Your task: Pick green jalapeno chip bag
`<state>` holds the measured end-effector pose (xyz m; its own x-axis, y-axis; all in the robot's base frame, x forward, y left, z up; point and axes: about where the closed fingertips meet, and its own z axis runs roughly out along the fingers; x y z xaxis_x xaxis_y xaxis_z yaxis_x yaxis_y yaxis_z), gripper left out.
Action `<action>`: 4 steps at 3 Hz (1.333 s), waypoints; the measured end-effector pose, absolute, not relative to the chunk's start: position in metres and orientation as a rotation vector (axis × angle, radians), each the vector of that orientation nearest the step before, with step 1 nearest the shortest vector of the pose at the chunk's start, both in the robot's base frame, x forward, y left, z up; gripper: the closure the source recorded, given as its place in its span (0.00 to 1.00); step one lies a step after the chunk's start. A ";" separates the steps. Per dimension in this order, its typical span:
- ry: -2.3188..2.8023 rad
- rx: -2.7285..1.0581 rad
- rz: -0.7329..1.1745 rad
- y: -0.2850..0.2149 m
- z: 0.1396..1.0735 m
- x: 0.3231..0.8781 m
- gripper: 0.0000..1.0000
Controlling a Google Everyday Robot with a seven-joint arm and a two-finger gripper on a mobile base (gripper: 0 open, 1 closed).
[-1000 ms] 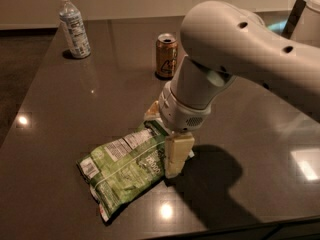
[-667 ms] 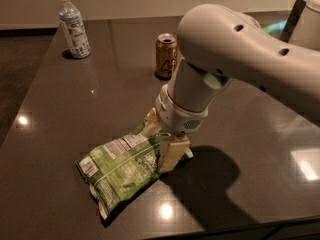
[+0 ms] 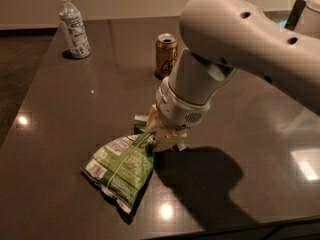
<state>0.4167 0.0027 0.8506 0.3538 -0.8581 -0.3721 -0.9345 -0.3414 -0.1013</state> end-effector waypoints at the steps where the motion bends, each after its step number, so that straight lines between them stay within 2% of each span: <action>1: 1.619 -2.278 0.399 -0.004 0.874 0.420 1.00; 4: 1.670 -2.133 0.602 -0.023 0.948 0.437 1.00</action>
Offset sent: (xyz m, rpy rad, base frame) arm 0.0204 -0.0315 0.0832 0.1344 0.1117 -0.1169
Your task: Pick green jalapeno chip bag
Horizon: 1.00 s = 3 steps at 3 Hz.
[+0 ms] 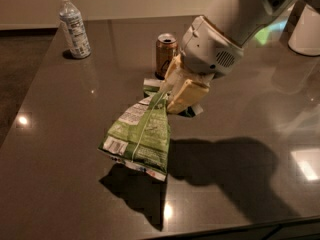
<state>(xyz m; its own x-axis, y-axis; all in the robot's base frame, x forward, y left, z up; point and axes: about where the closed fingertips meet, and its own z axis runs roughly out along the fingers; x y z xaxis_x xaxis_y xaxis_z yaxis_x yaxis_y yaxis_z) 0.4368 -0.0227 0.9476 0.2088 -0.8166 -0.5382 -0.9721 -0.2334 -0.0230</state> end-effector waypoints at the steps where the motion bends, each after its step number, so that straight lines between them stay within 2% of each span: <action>1: 1.663 -2.103 0.633 -0.024 0.965 0.441 1.00; 3: 1.630 -2.035 0.621 -0.025 0.992 0.449 1.00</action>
Offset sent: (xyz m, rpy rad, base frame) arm 0.0074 -0.0203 0.0692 0.1231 -0.0060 -0.0386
